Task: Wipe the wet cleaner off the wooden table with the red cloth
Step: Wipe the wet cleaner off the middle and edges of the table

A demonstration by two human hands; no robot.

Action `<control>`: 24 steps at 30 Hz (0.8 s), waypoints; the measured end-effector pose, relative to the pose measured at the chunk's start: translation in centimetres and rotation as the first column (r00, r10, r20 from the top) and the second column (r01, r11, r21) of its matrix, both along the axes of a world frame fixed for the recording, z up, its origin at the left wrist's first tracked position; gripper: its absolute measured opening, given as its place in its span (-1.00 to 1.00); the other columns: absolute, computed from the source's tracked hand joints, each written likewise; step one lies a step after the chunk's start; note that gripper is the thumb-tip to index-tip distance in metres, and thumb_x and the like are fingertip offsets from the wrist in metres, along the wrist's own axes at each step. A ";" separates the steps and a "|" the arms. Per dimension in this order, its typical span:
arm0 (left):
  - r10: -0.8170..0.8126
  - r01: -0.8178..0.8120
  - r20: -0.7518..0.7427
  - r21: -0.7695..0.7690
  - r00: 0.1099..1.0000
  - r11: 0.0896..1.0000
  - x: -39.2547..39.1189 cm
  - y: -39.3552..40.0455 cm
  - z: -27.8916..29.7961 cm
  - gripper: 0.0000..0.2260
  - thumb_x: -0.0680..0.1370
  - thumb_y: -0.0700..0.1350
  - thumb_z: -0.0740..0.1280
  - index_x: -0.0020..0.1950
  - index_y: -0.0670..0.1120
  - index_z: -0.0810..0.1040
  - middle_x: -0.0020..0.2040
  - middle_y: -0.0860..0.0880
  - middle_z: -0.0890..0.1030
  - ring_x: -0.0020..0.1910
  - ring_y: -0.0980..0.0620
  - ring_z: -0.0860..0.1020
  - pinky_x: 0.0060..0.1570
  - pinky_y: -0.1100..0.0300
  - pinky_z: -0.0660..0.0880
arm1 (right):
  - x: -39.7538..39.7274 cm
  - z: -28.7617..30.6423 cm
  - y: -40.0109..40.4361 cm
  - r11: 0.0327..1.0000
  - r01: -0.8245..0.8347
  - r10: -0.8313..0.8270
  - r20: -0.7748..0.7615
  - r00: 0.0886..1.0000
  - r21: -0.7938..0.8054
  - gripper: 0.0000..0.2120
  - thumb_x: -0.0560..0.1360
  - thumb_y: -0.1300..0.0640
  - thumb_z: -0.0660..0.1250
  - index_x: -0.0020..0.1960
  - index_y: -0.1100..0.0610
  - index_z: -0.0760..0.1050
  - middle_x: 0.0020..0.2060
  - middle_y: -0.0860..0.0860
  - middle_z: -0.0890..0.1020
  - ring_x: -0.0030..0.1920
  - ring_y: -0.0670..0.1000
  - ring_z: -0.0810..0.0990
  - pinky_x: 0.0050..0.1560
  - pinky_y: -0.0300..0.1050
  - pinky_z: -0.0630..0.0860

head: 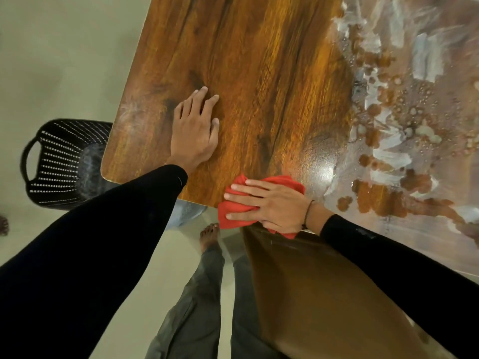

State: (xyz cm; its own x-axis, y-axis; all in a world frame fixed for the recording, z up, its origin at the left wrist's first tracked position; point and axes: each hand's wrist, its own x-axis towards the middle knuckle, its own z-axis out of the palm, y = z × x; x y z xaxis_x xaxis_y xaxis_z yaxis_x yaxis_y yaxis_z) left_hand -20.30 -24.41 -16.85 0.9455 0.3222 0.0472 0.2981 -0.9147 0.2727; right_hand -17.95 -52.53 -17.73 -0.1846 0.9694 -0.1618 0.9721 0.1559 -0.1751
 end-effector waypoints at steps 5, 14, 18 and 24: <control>-0.011 0.010 -0.016 -0.023 1.000 1.000 -0.2 -0.2 0.2 -0.53 0.76 0.03 0.13 0.68 -0.04 0.35 0.72 -0.13 0.30 0.71 -0.13 0.25 0.68 -0.14 0.18 | 2.4 0.5 -6.4 0.979 0.186 -0.185 0.013 0.983 -0.086 -0.20 0.71 -0.04 0.22 0.82 -0.19 -0.13 0.82 0.04 -0.07 0.81 0.15 -0.09 0.79 0.17 -0.21; -0.008 0.008 -0.012 -0.018 1.000 1.000 -0.5 -0.2 0.2 -0.53 0.75 0.01 0.14 0.67 -0.05 0.37 0.71 -0.14 0.31 0.71 -0.14 0.26 0.65 -0.13 0.20 | -0.4 0.3 2.2 0.641 0.767 -0.767 0.028 0.641 0.027 -0.27 0.71 -0.03 0.18 0.83 -0.10 -0.01 0.81 0.12 -0.01 0.81 0.21 -0.06 0.79 0.22 -0.14; -0.010 0.010 -0.018 -0.016 1.000 1.000 -0.5 0.0 0.4 -0.53 0.76 0.01 0.15 0.67 -0.04 0.37 0.71 -0.13 0.31 0.71 -0.13 0.26 0.65 -0.13 0.19 | -2.8 -0.2 1.5 0.867 0.498 -0.498 0.009 0.867 0.024 -0.18 0.68 -0.05 0.24 0.83 -0.10 -0.09 0.81 0.13 -0.07 0.81 0.21 -0.12 0.80 0.23 -0.14; -0.018 0.017 -0.027 -0.027 0.999 0.999 -0.3 0.0 0.4 -0.53 0.77 0.02 0.14 0.68 -0.04 0.34 0.72 -0.14 0.29 0.71 -0.14 0.24 0.65 -0.14 0.17 | 0.0 -0.2 -8.2 0.796 0.605 -0.605 -0.019 0.796 -0.019 -0.26 0.71 -0.07 0.16 0.83 -0.12 -0.04 0.82 0.03 -0.06 0.81 0.16 -0.10 0.78 0.29 -0.07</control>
